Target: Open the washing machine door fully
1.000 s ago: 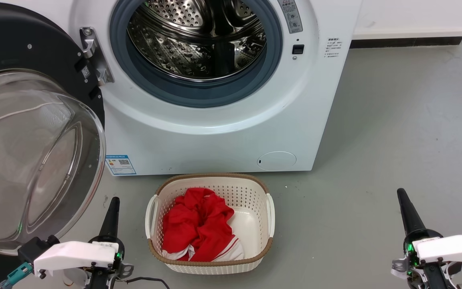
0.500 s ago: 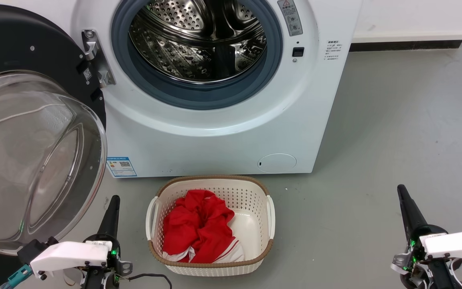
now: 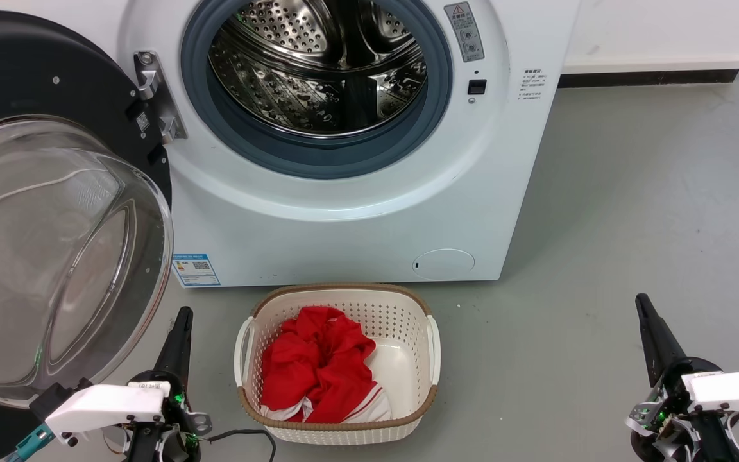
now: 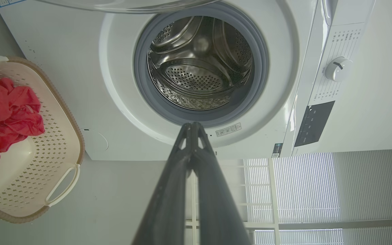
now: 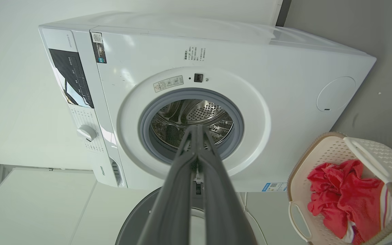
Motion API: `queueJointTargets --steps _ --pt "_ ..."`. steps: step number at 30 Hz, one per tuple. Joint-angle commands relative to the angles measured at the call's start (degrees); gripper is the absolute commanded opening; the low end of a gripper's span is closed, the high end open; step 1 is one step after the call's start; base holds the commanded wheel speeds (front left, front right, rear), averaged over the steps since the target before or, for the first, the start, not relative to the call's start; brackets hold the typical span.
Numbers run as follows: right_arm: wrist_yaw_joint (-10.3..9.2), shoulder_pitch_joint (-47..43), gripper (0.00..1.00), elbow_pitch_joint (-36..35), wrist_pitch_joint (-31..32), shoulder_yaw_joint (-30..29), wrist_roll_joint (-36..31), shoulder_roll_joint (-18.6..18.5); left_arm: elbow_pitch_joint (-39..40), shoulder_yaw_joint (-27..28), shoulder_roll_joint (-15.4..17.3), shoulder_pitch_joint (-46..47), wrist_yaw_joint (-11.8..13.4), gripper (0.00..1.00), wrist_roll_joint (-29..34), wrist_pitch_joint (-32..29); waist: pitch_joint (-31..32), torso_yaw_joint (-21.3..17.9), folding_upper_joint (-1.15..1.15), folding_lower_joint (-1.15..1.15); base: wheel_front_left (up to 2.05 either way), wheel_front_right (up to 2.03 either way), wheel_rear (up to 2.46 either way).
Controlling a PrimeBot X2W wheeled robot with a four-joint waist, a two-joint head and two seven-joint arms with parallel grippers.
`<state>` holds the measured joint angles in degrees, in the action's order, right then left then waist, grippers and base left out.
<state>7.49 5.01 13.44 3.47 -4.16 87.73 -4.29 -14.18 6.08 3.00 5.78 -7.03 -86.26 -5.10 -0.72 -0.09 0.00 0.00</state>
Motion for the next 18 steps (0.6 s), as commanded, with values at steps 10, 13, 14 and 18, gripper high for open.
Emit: queueJointTargets --steps 10,13,14,18 --pt "0.0 1.2 0.0 0.4 1.3 -0.5 4.7 0.1 0.2 0.5 -0.1 0.6 -0.5 0.0 -4.6 -1.3 0.4 0.1 0.0 0.0 0.0 0.0 0.0" --pt "-0.01 1.3 0.0 0.5 1.7 -0.6 5.9 0.1 0.2 0.6 -0.2 0.7 -0.5 0.0 -5.8 -1.5 0.5 0.1 0.0 0.0 0.0 0.0 0.0" --pt "0.0 1.4 0.0 0.6 1.7 -0.6 6.2 0.1 0.2 0.6 -0.2 0.7 -0.6 0.0 -6.2 -1.6 0.5 0.1 0.0 0.0 0.0 0.0 0.0" --pt "-0.01 1.4 0.0 0.6 1.9 -0.7 6.1 0.2 0.2 0.6 -0.2 0.7 -0.6 0.0 -6.2 -1.6 0.5 0.1 0.0 0.0 0.0 0.0 0.0"
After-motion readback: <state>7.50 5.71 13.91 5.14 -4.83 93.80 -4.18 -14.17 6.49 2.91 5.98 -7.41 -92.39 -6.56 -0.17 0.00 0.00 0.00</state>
